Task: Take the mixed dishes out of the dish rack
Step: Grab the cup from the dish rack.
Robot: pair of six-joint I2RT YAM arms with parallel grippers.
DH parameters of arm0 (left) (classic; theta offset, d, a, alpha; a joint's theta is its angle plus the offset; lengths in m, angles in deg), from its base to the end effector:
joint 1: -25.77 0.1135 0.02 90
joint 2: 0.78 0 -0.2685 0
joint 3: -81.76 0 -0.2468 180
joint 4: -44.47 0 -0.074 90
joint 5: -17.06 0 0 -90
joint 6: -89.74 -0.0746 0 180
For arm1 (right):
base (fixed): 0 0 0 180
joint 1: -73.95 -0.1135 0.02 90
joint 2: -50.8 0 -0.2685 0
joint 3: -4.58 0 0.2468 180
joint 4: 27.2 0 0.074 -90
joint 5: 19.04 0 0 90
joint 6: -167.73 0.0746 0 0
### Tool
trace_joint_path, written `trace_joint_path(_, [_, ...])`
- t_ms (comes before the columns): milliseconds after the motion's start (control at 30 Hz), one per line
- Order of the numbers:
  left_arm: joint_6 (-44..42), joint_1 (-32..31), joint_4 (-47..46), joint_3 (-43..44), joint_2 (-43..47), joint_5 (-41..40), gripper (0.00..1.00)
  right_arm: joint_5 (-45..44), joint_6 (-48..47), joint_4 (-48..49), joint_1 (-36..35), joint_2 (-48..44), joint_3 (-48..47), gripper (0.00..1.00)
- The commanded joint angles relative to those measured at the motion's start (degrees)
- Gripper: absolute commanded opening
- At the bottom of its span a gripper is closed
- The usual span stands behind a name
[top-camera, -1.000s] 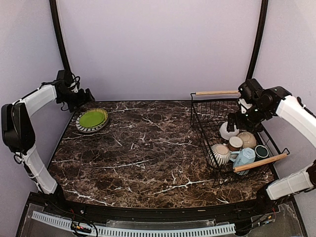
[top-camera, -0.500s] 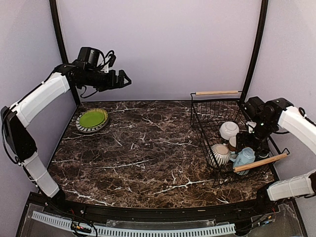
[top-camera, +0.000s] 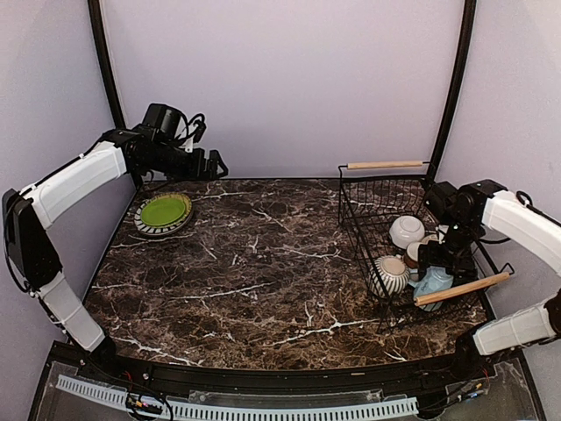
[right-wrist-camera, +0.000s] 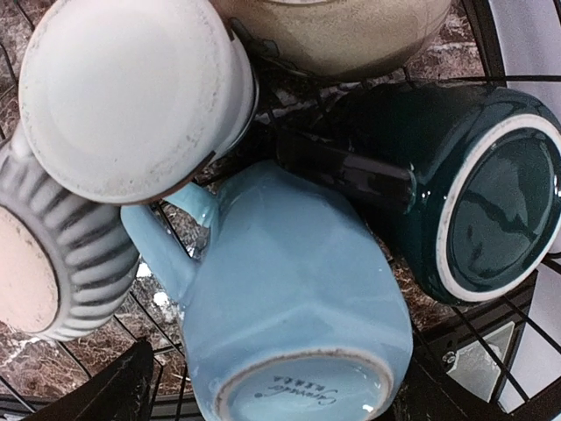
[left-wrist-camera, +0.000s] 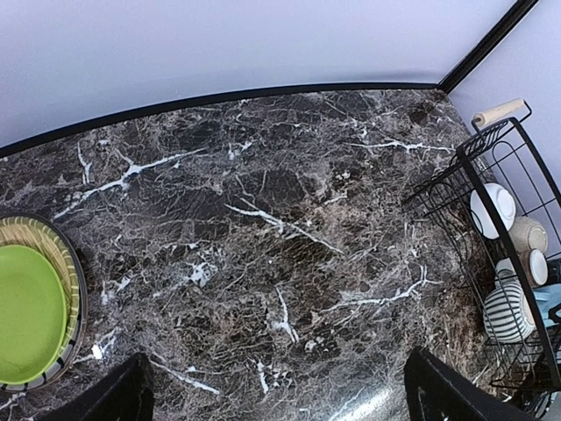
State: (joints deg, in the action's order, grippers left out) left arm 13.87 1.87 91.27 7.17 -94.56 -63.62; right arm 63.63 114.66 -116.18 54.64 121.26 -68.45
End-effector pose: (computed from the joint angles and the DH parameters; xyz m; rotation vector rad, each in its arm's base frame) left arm 0.3609 -0.1731 0.3461 0.2835 2.2114 -0.5481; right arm 0.1787 0.0525 0.2299 0.4691 2.9869 -0.1261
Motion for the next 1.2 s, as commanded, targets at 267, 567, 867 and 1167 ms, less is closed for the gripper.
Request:
trace_joint_path(267, [-0.54, 0.08, -1.41, -1.36, 2.88, 0.55, 0.99, -1.80, 1.13, 8.47, 1.11, 0.91, 6.34, 0.86])
trace_joint_path(567, [-0.90, 0.04, -1.55, -1.77, 1.73, -0.38, 0.99, -2.49, 0.56, 8.40, 1.30, -1.70, 7.23, 0.63])
trace_joint_path(867, [-0.94, -0.24, -1.42, -1.72, 0.22, 0.07, 0.99, -2.42, 0.84, 2.94, 1.29, -8.42, 2.69, 0.38])
trace_joint_path(1167, [-1.92, -1.94, -0.68, -1.31, -1.35, -1.37, 0.99, -2.63, -0.78, -0.49, 1.32, -13.92, -1.72, 0.14])
